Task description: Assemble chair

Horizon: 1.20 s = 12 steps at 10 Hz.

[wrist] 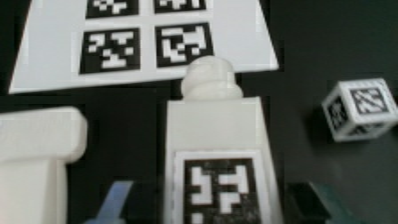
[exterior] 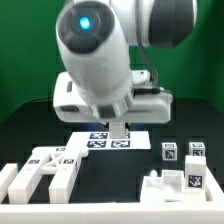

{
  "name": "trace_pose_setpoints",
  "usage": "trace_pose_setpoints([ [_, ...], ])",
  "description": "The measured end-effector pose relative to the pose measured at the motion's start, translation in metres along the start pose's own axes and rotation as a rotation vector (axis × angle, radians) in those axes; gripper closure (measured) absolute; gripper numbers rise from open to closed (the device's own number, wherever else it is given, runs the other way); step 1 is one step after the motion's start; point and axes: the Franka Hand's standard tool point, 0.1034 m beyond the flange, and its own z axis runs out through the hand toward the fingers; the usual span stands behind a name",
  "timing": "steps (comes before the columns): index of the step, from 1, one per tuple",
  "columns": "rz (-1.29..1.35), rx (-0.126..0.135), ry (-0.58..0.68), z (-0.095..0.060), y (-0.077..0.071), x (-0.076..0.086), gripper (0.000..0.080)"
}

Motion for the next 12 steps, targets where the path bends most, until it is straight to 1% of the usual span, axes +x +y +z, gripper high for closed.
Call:
trace_pose_setpoints([
  [1,0.0,0.006,0.069,0.002,0.0,-0.002,0.0515],
  [2,-0.002,0.009,0.121,0.001,0.0,0.0,0.0515],
  [3,0.008,0.012,0.213,-0.006,-0.006,0.008,0.0515],
  [4,0.017,0.028,0.314,-0.021,-0.027,0.014,0.0515],
  [5,0.02,0.057,0.419,-0.043,-0.045,0.022,0.0515],
  [6,0.014,0.062,0.536,-0.062,-0.051,0.032,0.0515],
  [7,0.001,0.057,0.656,-0.074,-0.051,0.04,0.0515],
  [8,-0.015,0.042,0.79,-0.078,-0.047,0.041,0.0515],
  [9,-0.007,0.037,0.849,-0.073,-0.045,0.039,0.0515],
  [10,-0.008,0.028,0.925,-0.075,-0.045,0.041,0.0514],
  [11,-0.009,0.02,0.975,-0.074,-0.044,0.042,0.0514],
  [12,-0.011,0.014,1.064,-0.076,-0.048,0.045,0.0514],
])
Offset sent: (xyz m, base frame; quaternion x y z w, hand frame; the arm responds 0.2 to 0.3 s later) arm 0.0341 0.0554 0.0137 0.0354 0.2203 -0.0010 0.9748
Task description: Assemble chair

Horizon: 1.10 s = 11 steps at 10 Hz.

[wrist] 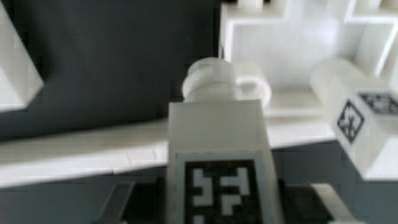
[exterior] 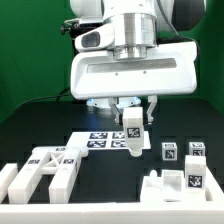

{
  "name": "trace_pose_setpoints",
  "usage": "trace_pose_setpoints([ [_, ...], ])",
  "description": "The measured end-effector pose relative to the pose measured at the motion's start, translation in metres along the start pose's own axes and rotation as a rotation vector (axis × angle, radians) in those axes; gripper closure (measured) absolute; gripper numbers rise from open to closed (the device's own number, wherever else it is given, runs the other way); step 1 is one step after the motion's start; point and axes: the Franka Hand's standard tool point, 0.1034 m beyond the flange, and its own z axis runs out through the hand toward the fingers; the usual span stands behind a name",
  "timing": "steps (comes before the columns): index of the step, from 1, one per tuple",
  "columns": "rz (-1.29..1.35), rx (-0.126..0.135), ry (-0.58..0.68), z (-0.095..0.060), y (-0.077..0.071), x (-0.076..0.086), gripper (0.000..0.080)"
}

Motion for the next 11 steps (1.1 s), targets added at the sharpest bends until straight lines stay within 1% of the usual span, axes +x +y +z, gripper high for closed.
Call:
trace_pose_setpoints([
  [1,-0.008,-0.004,0.078,0.005,-0.006,0.002,0.0514],
  [2,-0.035,-0.023,0.242,0.013,-0.01,0.01,0.0514],
  [3,-0.047,-0.032,0.264,0.025,-0.011,0.006,0.0514],
  [4,-0.056,-0.039,0.291,0.033,-0.013,0.005,0.0514],
  [5,-0.061,-0.047,0.267,0.042,-0.01,-0.006,0.0514],
  [6,-0.055,-0.039,0.212,0.043,-0.011,-0.008,0.0514],
  [8,-0.058,-0.039,0.21,0.044,-0.013,-0.009,0.0514],
  [10,-0.059,-0.023,0.22,0.044,-0.025,-0.004,0.0514],
  [11,-0.058,-0.022,0.224,0.044,-0.026,-0.001,0.0514],
])
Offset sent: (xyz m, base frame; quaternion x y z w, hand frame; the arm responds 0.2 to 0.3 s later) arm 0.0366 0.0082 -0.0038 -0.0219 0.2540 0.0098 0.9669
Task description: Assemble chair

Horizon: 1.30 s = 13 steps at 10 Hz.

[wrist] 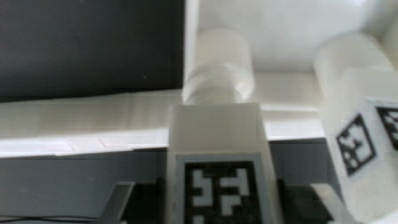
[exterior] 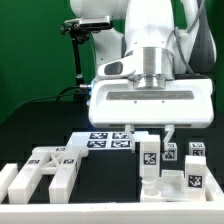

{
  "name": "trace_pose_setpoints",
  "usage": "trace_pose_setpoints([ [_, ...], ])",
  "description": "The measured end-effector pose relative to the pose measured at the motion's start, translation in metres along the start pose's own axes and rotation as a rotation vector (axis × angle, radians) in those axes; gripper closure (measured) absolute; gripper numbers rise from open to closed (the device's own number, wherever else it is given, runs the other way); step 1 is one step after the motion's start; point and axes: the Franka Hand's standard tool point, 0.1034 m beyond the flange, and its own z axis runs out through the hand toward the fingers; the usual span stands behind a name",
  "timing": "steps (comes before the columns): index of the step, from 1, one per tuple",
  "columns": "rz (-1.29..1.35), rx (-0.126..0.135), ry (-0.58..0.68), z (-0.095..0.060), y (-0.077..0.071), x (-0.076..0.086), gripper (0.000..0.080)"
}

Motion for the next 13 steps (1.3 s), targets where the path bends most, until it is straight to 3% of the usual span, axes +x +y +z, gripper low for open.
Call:
trace_pose_setpoints([
  [13,-0.007,-0.004,0.008,0.0116,-0.0008,0.0042,0.0514],
])
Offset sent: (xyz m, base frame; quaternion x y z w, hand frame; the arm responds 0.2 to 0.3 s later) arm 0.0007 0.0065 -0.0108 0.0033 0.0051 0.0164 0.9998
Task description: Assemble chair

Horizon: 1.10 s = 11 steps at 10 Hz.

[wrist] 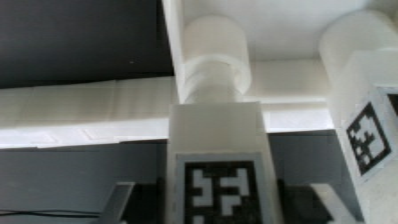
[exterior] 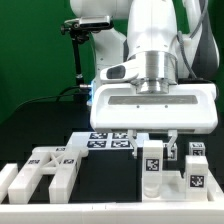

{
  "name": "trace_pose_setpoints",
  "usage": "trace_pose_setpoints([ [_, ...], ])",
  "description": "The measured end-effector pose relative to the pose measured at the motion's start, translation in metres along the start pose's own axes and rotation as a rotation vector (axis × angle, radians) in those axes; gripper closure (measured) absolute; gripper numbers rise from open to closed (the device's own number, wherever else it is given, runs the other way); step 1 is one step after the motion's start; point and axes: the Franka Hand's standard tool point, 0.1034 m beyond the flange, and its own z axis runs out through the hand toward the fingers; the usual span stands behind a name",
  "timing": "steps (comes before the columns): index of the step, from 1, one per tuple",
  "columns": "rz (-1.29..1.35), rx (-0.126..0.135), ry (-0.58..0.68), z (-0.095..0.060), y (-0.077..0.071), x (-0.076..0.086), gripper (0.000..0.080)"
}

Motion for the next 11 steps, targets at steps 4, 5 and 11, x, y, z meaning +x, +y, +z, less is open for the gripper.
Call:
trace_pose_setpoints([
  [4,-0.001,0.003,0.006,0.0028,-0.0027,0.0045,0.0514],
  [5,-0.001,0.003,0.006,0.0029,-0.0028,0.0046,0.0514],
  [11,-0.004,0.006,-0.008,0.0066,-0.0053,0.0031,0.0514],
])
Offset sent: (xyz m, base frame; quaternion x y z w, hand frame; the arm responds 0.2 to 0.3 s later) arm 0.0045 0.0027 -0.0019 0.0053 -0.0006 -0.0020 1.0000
